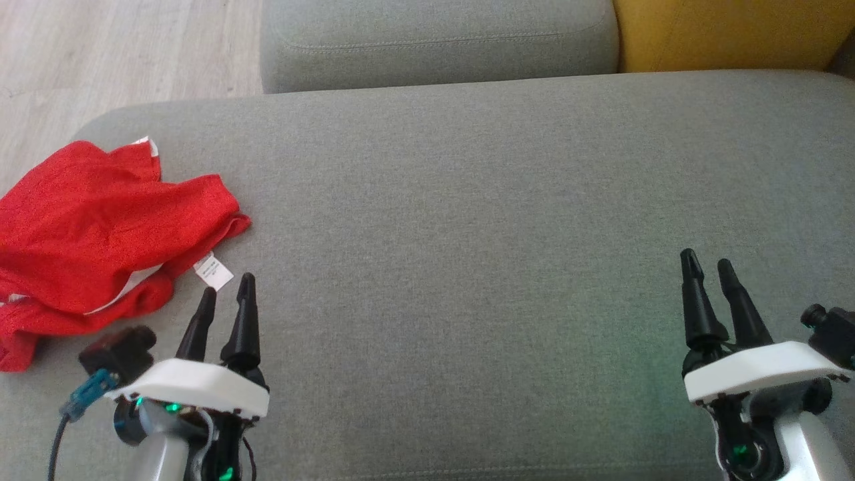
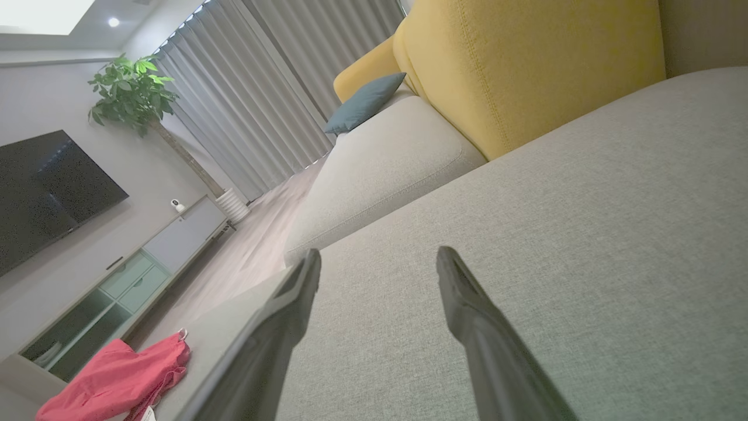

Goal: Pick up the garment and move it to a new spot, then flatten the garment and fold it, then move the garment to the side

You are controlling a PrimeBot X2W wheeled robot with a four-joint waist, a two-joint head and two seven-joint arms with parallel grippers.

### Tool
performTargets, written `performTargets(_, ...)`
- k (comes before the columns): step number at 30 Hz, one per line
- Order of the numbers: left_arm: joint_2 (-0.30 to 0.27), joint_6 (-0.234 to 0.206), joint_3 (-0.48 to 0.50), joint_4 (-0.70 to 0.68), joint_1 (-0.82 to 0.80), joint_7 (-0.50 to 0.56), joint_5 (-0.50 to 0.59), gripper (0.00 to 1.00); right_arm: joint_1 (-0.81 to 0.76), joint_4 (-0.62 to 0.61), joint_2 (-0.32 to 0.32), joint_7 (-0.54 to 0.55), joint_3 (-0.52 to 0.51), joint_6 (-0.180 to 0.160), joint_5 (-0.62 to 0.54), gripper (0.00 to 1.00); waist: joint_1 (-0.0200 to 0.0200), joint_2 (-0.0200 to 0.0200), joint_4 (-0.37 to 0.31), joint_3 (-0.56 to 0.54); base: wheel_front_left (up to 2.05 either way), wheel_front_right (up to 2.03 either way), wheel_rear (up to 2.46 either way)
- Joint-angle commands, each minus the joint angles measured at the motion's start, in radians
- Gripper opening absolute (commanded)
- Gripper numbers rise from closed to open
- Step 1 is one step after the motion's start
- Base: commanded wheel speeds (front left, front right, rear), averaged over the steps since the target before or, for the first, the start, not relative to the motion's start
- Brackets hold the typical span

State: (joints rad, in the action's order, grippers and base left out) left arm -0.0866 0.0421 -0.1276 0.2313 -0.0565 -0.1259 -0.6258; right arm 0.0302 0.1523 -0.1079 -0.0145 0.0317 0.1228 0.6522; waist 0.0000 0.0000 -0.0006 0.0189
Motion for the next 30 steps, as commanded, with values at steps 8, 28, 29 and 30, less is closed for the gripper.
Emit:
performTargets(8,-0.026,-0.021,-0.006,-0.033,-0.070,-0.036,0.122,1.00,0.025,-0.048,-0.007,-0.018,0.023,0.006,-0.119,1.00,0.0000,0.0000,-0.001,0.004,0.00,0.00,0.00)
performTargets(28,-0.036,-0.063,-0.043,-0.009,-0.080,-0.086,0.317,1.00,0.017,-0.062,0.014,-0.039,0.029,0.007,-0.328,1.00,0.0000,0.0000,0.002,0.014,0.00,0.00,0.00)
performTargets(29,-0.037,-0.066,-0.045,-0.009,-0.080,-0.089,0.327,1.00,0.016,-0.064,0.015,-0.040,0.029,0.007,-0.339,1.00,0.0000,0.0000,0.002,0.015,0.00,0.00,0.00)
performTargets(30,-0.037,-0.068,-0.047,-0.008,-0.080,-0.092,0.337,1.00,0.016,-0.065,0.017,-0.042,0.027,0.007,-0.349,1.00,0.0000,0.0000,0.002,0.015,0.00,0.00,0.00)
